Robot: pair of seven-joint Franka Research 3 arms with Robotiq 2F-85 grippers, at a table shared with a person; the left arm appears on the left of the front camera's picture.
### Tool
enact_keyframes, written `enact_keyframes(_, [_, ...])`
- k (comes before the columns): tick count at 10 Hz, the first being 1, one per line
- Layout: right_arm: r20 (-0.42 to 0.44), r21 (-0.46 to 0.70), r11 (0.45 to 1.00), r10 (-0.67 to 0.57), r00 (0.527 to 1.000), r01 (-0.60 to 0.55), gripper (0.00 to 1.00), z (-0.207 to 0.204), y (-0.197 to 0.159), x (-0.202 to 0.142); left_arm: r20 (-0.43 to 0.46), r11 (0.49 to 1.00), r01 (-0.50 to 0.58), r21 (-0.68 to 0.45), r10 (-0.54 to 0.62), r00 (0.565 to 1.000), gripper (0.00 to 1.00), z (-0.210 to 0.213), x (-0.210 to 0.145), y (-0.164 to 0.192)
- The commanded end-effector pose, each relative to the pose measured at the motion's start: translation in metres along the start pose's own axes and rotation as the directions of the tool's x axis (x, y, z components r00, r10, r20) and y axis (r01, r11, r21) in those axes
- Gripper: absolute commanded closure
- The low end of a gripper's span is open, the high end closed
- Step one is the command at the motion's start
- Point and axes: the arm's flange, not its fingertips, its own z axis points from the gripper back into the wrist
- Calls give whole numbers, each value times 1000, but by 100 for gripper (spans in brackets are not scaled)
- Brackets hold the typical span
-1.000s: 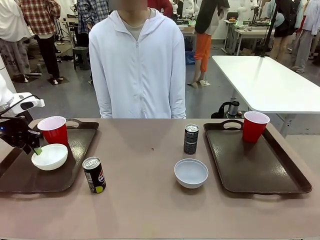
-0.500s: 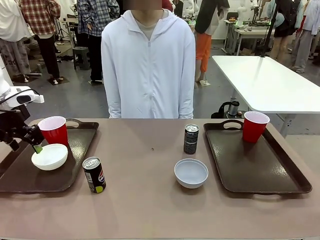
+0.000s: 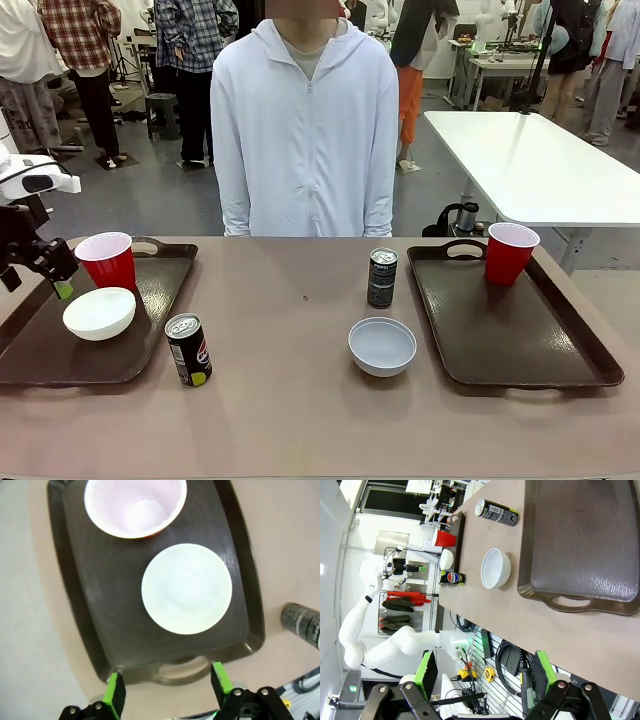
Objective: Prepare tableware on both trays.
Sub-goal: Pick up a Picnic Bowl from the table and place it on a Handle tray.
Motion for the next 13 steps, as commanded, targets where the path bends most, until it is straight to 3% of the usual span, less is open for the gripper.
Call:
enact_keyframes(1, [3, 7, 1000, 5, 1000, -5, 0, 1, 1, 0, 23, 996, -88, 7, 87, 996, 10, 1, 2, 9])
enact_keyframes(2, [3, 7, 1000, 5, 1000, -5, 0, 1, 1, 0, 0, 1000, 0, 0, 0, 1000, 10, 0, 0, 0])
enact_keyframes(7, [3, 7, 1000, 5, 1000, -5, 0, 1, 1, 0, 4, 1000, -12, -2, 12, 1000, 10, 1, 0, 0])
enact_keyframes(8, [0, 0, 1000, 0, 1000, 0, 0, 0, 0, 0, -25, 990, 46, -130, -50, 998, 10, 13, 4, 7])
enact_keyframes(10, [-63, -70, 997, 24, 998, -29, 0, 9, 51, -12, -43, 940, 73, -332, -92, 995, 10, 42, -2, 30])
enact_keyframes(13, [-160, -191, 980, 19, 987, -50, 0, -10, 127, -1, 10, 783, 68, -618, -78, 997, 10, 85, -12, 88])
